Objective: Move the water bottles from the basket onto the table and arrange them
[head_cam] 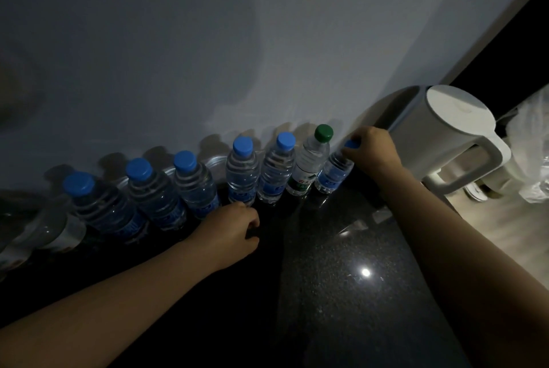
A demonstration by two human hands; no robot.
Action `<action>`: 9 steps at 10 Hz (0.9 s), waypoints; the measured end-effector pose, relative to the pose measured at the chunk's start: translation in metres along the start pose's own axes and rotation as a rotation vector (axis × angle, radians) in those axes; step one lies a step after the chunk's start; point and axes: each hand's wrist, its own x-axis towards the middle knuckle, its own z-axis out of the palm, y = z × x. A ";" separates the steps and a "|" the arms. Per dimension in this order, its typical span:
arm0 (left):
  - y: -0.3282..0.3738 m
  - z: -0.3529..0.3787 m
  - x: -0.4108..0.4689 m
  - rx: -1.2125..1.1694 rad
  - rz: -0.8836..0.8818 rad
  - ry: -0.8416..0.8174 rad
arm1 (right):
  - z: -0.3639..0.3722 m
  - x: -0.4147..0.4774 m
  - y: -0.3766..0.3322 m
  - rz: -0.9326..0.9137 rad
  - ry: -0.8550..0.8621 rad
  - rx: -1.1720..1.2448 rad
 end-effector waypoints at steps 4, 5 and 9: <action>-0.003 -0.005 -0.004 0.004 -0.008 0.027 | 0.001 -0.005 0.000 -0.079 -0.005 0.054; -0.003 -0.007 -0.006 -0.007 -0.020 0.023 | 0.000 -0.004 0.000 -0.069 -0.011 0.042; -0.009 -0.011 -0.052 -0.182 -0.150 0.163 | -0.021 -0.077 -0.022 -0.023 0.005 0.094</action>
